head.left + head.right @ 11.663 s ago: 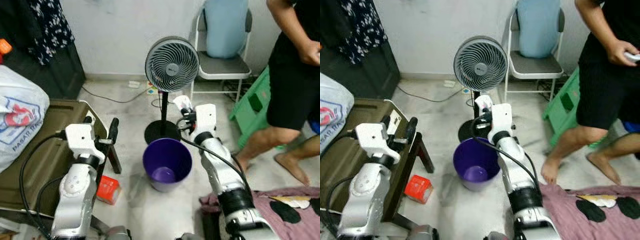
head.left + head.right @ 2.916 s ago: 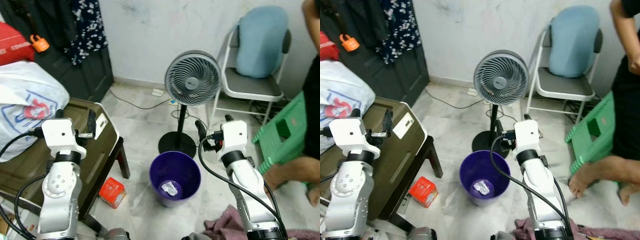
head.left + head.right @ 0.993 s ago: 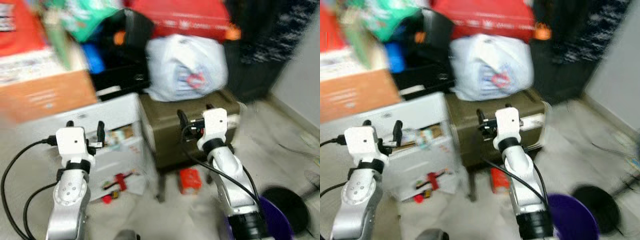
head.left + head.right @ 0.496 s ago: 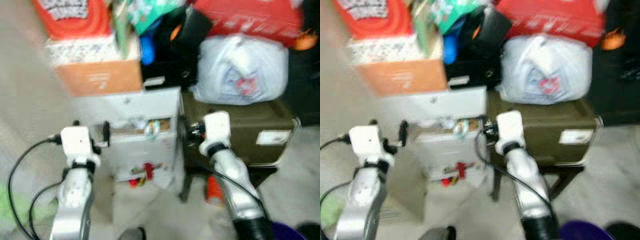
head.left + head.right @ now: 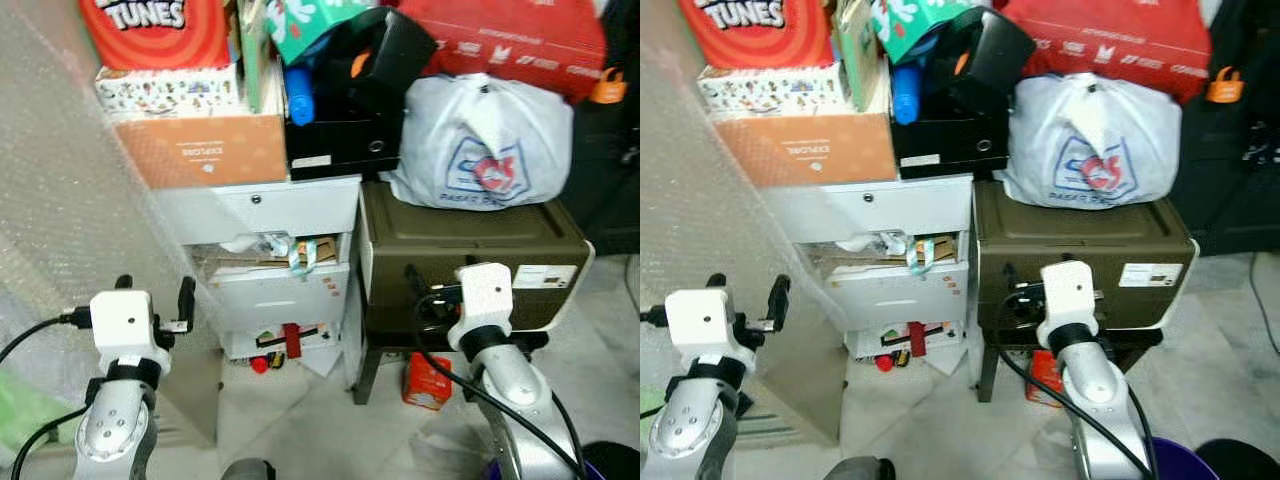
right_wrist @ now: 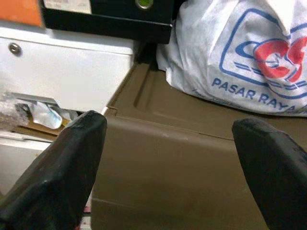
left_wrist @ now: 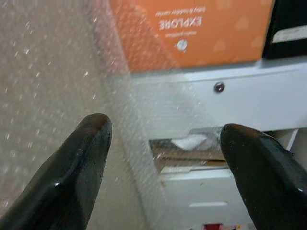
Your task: Clean up the room
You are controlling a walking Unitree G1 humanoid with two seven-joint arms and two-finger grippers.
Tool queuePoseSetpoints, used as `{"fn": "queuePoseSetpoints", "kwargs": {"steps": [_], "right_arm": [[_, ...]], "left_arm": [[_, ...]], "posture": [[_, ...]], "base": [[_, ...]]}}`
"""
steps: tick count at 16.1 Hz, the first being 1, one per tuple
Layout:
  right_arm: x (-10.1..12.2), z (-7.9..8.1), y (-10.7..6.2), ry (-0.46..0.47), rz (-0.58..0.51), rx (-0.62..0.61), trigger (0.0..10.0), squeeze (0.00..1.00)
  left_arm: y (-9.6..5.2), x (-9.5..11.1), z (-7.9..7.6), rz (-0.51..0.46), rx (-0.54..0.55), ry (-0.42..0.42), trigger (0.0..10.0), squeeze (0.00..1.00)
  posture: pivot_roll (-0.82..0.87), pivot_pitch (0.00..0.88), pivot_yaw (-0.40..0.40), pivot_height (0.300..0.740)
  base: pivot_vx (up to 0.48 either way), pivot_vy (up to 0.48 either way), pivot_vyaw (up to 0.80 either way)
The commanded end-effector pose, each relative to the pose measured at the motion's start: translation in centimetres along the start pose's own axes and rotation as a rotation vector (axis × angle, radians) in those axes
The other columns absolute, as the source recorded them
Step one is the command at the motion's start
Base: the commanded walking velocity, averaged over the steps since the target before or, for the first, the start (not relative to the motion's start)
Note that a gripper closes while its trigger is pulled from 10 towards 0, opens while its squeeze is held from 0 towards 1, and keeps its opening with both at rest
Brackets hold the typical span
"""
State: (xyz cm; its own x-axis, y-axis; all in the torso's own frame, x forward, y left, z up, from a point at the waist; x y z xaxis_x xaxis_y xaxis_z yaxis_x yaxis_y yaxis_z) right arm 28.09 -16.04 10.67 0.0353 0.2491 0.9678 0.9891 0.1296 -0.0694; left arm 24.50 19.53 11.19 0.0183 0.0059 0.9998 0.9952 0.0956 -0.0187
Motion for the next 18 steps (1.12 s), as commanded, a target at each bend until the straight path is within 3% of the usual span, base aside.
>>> {"fn": "queuePoseSetpoints", "kwargs": {"steps": [1,12,18], "right_arm": [[1.22,0.53,0.18,-0.006,-0.034,0.020,10.0,0.00],[0.85,0.31,0.37,-0.002,-0.001,-0.008,10.0,0.00],[0.44,0.13,0.89,0.030,0.014,-0.027,10.0,0.00]], "left_arm": [[0.17,0.55,-0.32,-0.011,-0.019,-0.008,10.0,0.00],[0.81,0.09,-0.76,0.015,-0.048,-0.006,10.0,0.00],[1.04,0.14,-0.64,0.013,-0.045,-0.002,10.0,0.00]], "posture": [[0.01,0.022,0.020,0.740],[0.01,0.026,0.023,0.740],[0.01,0.023,0.021,0.740]], "base": [[0.000,0.000,0.43],[0.000,0.000,0.77],[0.000,0.000,0.08]]}}
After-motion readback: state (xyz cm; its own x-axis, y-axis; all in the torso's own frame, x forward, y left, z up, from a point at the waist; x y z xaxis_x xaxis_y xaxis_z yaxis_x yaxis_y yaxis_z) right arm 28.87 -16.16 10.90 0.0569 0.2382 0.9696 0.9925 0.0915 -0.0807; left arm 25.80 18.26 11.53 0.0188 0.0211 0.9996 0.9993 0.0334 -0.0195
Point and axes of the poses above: a point about 5 cm out from each wrist's last joint towards the gripper, its own y axis pointing out of the wrist towards the gripper, its own x axis along the axis of the wrist's last joint, z = x × y, the point moved 4 cm from there along y, pointing out of the wrist towards the gripper, and after that the axes turned 5 degrees about -y, right-handed, at the moved point
